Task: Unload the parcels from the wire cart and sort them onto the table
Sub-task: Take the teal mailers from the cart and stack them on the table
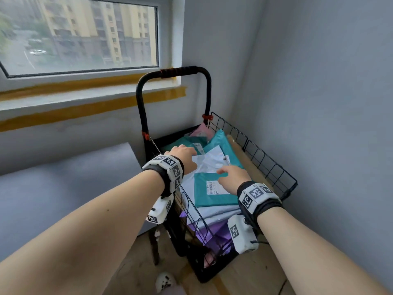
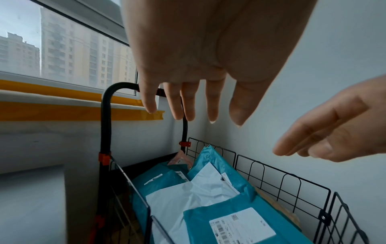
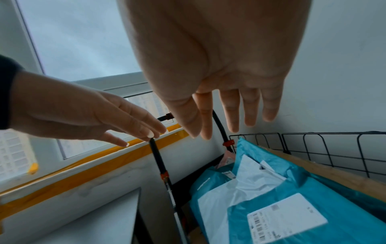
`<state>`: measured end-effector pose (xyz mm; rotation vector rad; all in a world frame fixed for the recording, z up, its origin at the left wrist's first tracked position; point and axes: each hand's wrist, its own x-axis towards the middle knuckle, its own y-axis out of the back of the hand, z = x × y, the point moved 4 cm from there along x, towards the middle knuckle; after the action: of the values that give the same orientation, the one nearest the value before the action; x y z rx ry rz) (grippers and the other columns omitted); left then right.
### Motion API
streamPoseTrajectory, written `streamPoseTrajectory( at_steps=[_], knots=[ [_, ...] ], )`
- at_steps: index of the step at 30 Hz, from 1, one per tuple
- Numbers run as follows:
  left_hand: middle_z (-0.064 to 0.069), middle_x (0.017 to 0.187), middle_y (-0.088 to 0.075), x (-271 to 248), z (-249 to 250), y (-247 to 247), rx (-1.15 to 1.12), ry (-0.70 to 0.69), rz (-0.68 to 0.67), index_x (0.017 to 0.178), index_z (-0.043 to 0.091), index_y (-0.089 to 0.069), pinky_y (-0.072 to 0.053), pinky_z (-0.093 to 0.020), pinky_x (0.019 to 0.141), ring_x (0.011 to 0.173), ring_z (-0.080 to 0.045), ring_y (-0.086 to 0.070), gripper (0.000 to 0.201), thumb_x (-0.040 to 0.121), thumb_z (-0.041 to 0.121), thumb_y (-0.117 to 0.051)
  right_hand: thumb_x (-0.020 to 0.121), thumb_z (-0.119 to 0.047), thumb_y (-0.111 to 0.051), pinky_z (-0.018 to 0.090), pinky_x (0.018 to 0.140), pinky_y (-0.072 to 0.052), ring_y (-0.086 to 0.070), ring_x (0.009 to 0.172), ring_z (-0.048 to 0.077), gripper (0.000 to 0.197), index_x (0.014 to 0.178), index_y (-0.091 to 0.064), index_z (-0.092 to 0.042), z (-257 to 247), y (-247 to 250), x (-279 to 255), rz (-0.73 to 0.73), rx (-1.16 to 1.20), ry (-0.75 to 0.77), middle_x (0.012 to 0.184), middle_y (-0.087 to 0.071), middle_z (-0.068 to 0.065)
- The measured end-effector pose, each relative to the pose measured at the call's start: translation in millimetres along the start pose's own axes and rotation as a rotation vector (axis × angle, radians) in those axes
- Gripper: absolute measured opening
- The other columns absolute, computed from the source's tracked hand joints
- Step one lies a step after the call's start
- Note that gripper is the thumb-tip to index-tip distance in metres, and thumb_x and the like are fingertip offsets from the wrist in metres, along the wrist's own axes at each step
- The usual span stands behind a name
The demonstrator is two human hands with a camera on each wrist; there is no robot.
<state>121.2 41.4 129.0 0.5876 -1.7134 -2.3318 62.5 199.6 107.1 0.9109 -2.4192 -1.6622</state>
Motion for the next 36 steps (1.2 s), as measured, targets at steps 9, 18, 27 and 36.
streamPoseTrajectory(
  at_steps=[9, 18, 27, 36],
  knots=[
    [-0.003, 0.135, -0.048, 124.4, 16.9, -8.4, -0.126, 0.035, -0.038, 0.132, 0.027, -0.049, -0.042, -0.036, 0.094, 0.120, -0.025, -0.049, 0.044, 0.089, 0.029, -0.054, 0.090, -0.015, -0.049, 0.024, 0.085, -0.044, -0.058, 0.109, 0.024, 0.033, 0.117, -0.063, -0.026, 42.8, 41.4, 111.4, -0.054, -0.052, -0.091, 0.130, -0.058, 0.002],
    [-0.010, 0.128, -0.050, 211.5, -15.1, -35.6, -0.306, 0.204, -0.057, 0.126, 0.023, -0.055, -0.043, -0.038, 0.097, 0.117, -0.030, -0.050, 0.037, 0.089, 0.023, -0.054, 0.091, -0.011, -0.048, 0.026, 0.096, -0.044, -0.054, 0.119, 0.021, 0.032, 0.117, -0.064, -0.021, 48.9, 22.2, 201.6, -0.169, -0.027, -0.080, 0.133, -0.057, 0.002],
    [-0.006, 0.140, -0.047, 254.4, -33.9, -75.5, -0.436, 0.377, -0.101, 0.128, 0.018, -0.055, -0.039, -0.032, 0.102, 0.126, -0.026, -0.048, 0.038, 0.091, 0.020, -0.055, 0.091, -0.015, -0.052, 0.026, 0.096, -0.041, -0.054, 0.119, 0.021, 0.030, 0.117, -0.065, -0.021, 71.2, 12.9, 285.6, -0.276, -0.080, -0.030, 0.129, -0.060, 0.002],
    [-0.004, 0.130, -0.055, 277.6, -31.4, -115.5, -0.509, 0.606, -0.111, 0.125, 0.018, -0.055, -0.044, -0.031, 0.092, 0.115, -0.024, -0.054, 0.035, 0.091, 0.019, -0.052, 0.085, -0.008, -0.048, 0.039, 0.077, -0.058, -0.070, 0.082, 0.028, 0.028, 0.103, -0.067, -0.018, 90.2, -17.1, 353.3, -0.539, -0.073, 0.043, 0.089, -0.072, 0.009]
  ],
)
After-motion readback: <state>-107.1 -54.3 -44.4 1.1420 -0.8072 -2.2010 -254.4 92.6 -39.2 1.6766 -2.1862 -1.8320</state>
